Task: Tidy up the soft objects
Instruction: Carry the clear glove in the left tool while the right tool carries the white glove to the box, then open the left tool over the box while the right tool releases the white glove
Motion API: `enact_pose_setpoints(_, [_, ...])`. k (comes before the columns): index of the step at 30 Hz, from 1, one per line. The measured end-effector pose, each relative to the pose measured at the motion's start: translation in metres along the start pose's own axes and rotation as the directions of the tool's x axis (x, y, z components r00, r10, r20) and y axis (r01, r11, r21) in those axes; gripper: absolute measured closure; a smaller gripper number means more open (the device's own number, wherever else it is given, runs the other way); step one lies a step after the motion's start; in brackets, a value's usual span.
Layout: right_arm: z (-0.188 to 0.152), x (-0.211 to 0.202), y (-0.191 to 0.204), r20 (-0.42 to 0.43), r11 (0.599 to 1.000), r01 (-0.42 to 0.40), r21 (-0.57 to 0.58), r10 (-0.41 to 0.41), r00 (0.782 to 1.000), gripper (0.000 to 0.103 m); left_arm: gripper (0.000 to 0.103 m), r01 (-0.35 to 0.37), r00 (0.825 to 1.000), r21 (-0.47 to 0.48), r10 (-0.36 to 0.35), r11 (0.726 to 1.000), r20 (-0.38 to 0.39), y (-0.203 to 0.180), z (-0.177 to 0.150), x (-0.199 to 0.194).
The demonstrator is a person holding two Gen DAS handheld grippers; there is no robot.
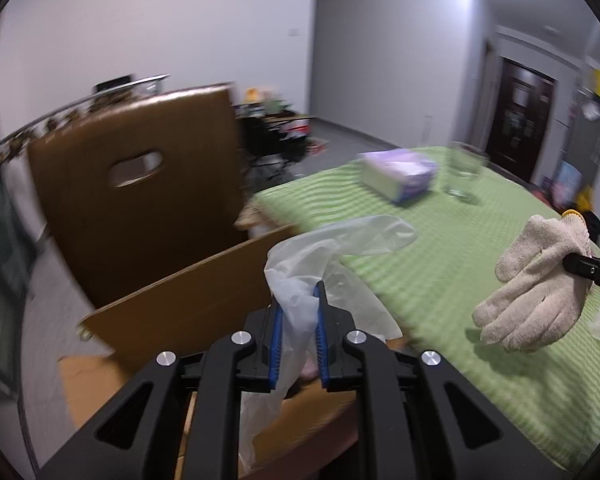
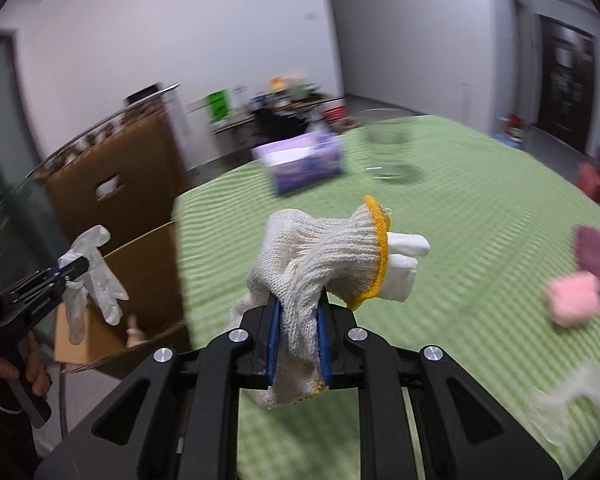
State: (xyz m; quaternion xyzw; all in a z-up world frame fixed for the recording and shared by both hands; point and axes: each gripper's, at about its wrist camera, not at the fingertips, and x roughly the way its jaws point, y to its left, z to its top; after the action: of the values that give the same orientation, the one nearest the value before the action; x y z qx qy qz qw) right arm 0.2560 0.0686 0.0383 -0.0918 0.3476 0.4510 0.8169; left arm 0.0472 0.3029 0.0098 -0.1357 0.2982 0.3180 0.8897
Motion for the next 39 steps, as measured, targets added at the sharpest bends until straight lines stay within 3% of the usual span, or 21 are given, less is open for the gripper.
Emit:
enact_pose_setpoints(6, [0.015, 0.062, 0.077, -0.107, 0.977, -0.182, -0.108, 0.171, 0.979, 0.087, 0.092, -0.117, 0.993, -0.132, 0.111, 0.984, -0.05, 0.065, -0.019, 0.006])
enact_pose_setpoints(12, [0.024, 0.087, 0.133, -0.163, 0.943, -0.263, -0.202, 0.233, 0.959, 0.087, 0.092, -0.183, 0.982, -0.21, 0.17, 0.96, -0.08, 0.105, -0.032, 0.004])
enact_pose_setpoints(19, [0.023, 0.103, 0.151, -0.199, 0.931, -0.285, -0.229, 0.242, 0.95, 0.087, 0.092, -0.168, 0.984, -0.216, 0.15, 0.962, -0.095, 0.105, -0.034, 0.01])
enact_pose_setpoints(25, [0.01, 0.129, 0.165, -0.277, 0.919, -0.299, -0.259, 0.225, 0.934, 0.086, 0.092, -0.158, 0.982, -0.223, 0.128, 0.962, -0.141, 0.102, -0.041, 0.025])
enact_pose_setpoints(28, [0.0, 0.149, 0.173, -0.335, 0.914, -0.303, -0.269, 0.206, 0.919, 0.085, 0.091, -0.172, 0.967, -0.21, 0.124, 0.962, -0.224, 0.1, -0.053, 0.045])
enact_pose_setpoints(34, [-0.019, 0.182, 0.187, -0.422, 0.911, -0.298, -0.285, 0.16, 0.892, 0.084, 0.091, -0.177, 0.929, -0.275, 0.069, 0.945, -0.363, 0.11, -0.077, 0.076])
enact_pose_setpoints(36, [-0.02, 0.189, 0.191, -0.428, 0.913, -0.284, -0.293, 0.14, 0.893, 0.075, 0.086, -0.187, 0.919, -0.291, 0.062, 0.938, -0.39, 0.114, -0.082, 0.082])
enact_pose_setpoints(38, [-0.019, 0.192, 0.195, -0.423, 0.917, -0.268, -0.296, 0.126, 0.897, 0.058, 0.056, -0.197, 0.902, -0.332, 0.038, 0.922, -0.43, 0.12, -0.086, 0.087])
enact_pose_setpoints(39, [-0.017, 0.192, 0.197, -0.415, 0.918, -0.269, -0.293, 0.131, 0.9, 0.055, 0.055, -0.202, 0.902, -0.348, 0.036, 0.916, -0.429, 0.122, -0.087, 0.087])
